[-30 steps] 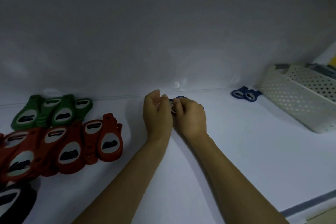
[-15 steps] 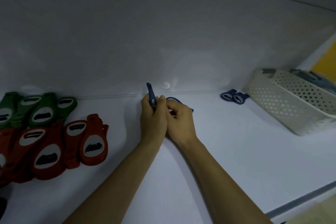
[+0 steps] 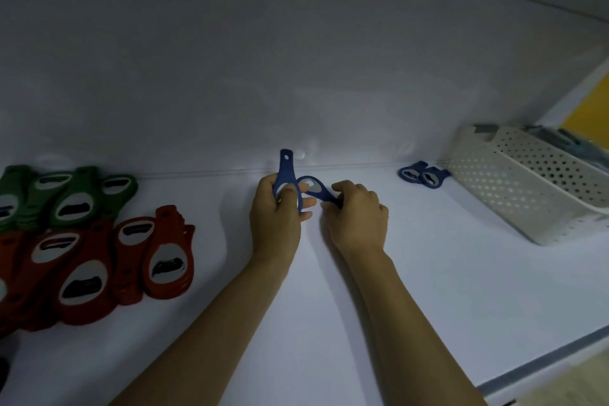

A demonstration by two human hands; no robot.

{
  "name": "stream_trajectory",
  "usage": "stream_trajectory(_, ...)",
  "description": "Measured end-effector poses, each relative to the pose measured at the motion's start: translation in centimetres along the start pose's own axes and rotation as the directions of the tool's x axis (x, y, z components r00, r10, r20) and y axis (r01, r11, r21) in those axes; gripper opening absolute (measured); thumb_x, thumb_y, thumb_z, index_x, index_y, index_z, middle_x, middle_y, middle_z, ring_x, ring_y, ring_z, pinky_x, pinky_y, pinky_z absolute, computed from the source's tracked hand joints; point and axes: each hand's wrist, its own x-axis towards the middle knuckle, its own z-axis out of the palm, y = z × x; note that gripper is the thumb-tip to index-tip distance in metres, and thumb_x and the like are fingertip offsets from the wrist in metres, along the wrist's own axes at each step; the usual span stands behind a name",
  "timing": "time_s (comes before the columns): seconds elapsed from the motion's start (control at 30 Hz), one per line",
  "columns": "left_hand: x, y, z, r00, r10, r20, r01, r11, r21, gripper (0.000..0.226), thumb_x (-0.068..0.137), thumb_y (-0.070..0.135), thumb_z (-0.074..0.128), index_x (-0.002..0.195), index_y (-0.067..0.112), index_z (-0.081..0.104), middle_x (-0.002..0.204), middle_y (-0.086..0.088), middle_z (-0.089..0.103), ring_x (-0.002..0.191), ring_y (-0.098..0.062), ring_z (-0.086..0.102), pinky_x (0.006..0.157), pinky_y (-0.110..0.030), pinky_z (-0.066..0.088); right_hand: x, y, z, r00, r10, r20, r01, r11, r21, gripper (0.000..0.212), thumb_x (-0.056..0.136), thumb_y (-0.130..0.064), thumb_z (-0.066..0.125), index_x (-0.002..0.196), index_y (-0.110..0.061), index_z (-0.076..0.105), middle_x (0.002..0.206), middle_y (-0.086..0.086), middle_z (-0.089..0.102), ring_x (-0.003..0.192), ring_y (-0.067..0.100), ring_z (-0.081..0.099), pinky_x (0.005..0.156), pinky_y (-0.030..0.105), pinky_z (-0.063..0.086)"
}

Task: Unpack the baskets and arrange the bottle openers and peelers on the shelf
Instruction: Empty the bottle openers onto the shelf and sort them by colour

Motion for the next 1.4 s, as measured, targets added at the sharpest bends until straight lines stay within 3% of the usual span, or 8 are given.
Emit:
stream_trajectory(0.1, -0.2, 0.1, 0.0, 1.0, 0.007, 0.022, -0.007, 1.0, 0.007, 0.02, 0.096, 0.004, 0.043, 0.112, 0.012, 0.053, 0.094, -0.001, 0.067, 0.071, -0.01, 0.068, 0.056, -0.016, 0.052, -0.1, -0.1, 0.1, 0.998, -0.048, -0.026, 0.049, 0.999, 0.001, 0.028, 0.097, -0.019, 0.048, 0.122, -0.018, 0.061, 0.114, 0.005, 0.061, 0.102, 0.021, 0.053, 0.084, 0.029, 0.04)
stream_trajectory(0.2, -0.3, 0.2, 0.0, 0.999, 0.008, 0.033, -0.008, 1.0, 0.003, 0.019, 0.095, 0.002, 0.043, 0.109, 0.012, 0.053, 0.091, 0.0, 0.067, 0.07, -0.01, 0.068, 0.055, -0.017, 0.052, -0.4, -0.6, -0.3, 0.992, 0.069, -0.103, -0.023, 0.918, 0.396, 0.026, 0.098, -0.009, 0.046, 0.116, -0.012, 0.064, 0.113, 0.008, 0.059, 0.092, 0.017, 0.057, 0.081, 0.02, 0.042)
stream_trajectory(0.37, -0.1, 0.0, -0.1, 0.997, 0.017, 0.075, -0.018, 1.0, 0.016, 0.016, 0.097, 0.008, 0.043, 0.106, 0.014, 0.055, 0.089, 0.001, 0.067, 0.072, -0.011, 0.068, 0.057, -0.016, 0.052, 0.1, -1.3, -1.9, 0.926, 0.362, 0.103, -0.161, 0.132, 0.978, 0.02, 0.097, -0.003, 0.05, 0.102, -0.017, 0.063, 0.085, 0.003, 0.063, 0.061, 0.005, 0.061, 0.067, 0.019, 0.057)
stream_trajectory(0.57, 0.2, 0.8, 0.0, 0.99, -0.102, 0.099, 0.119, 0.977, -0.176, 0.026, 0.102, 0.031, 0.035, 0.094, 0.021, 0.058, 0.08, -0.001, 0.069, 0.065, -0.016, 0.069, 0.053, -0.018, 0.053, 0.3, -0.9, -2.8, 0.891, 0.27, 0.365, -0.284, -0.296, 0.912, 0.021, 0.097, -0.004, 0.049, 0.108, -0.018, 0.061, 0.087, 0.001, 0.068, 0.06, 0.008, 0.058, 0.054, 0.018, 0.048)
stream_trajectory(0.73, 0.9, 1.8, -1.3, 0.876, -0.26, 0.407, 0.345, 0.927, -0.151, 0.06, 0.072, 0.067, 0.035, 0.103, 0.023, 0.062, 0.081, 0.004, 0.075, 0.067, -0.019, 0.072, 0.047, -0.022, 0.053, -0.5, -2.0, -2.6, 0.98, 0.139, 0.145, -0.171, 0.194, 0.966, 0.019, 0.09, 0.005, 0.055, 0.094, -0.01, 0.066, 0.076, 0.001, 0.069, 0.059, 0.006, 0.063, 0.053, 0.015, 0.049)
stream_trajectory(1.0, 0.7, 1.3, -1.4, 0.901, -0.161, 0.404, 0.224, 0.968, -0.114, 0.035, 0.094, 0.001, 0.05, 0.125, 0.019, 0.05, 0.094, 0.003, 0.071, 0.071, -0.013, 0.071, 0.059, -0.02, 0.055, 1.2, -1.0, -1.1, 0.964, 0.264, 0.031, -0.154, 0.461, 0.874, 0.009, 0.089, -0.008, 0.063, 0.095, -0.014, 0.066, 0.09, 0.002, 0.068, 0.085, 0.015, 0.065, 0.077, 0.028, 0.054)
stream_trajectory(1.13, 0.8, 1.4, -1.2, 0.926, -0.142, 0.35, 0.227, 0.95, -0.214, 0.057, 0.094, -0.001, 0.049, 0.139, 0.031, 0.036, 0.118, -0.005, 0.062, 0.098, -0.023, 0.066, 0.063, -0.02, 0.055, 6.0, 3.2, -1.6, 0.975, 0.109, -0.193, -0.053, 0.96, 0.277, 0.031, 0.091, -0.029, 0.058, 0.118, -0.013, 0.063, 0.127, 0.015, 0.056, 0.115, 0.032, 0.053, 0.096, 0.04, 0.044)
stream_trajectory(1.4, 0.7, 1.1, -1.0, 0.927, -0.078, 0.366, 0.123, 0.987, -0.101, 0.03, 0.097, 0.004, 0.046, 0.115, 0.026, 0.057, 0.105, 0.001, 0.066, 0.074, -0.012, 0.071, 0.064, -0.02, 0.056, 11.0, 9.6, -0.5, 0.951, 0.297, 0.087, -0.267, 0.929, -0.256, 0.083, 0.078, -0.082, 0.031, 0.139, -0.026, 0.044, 0.148, 0.011, 0.037, 0.139, 0.036, 0.025, 0.112, 0.054, 0.018)
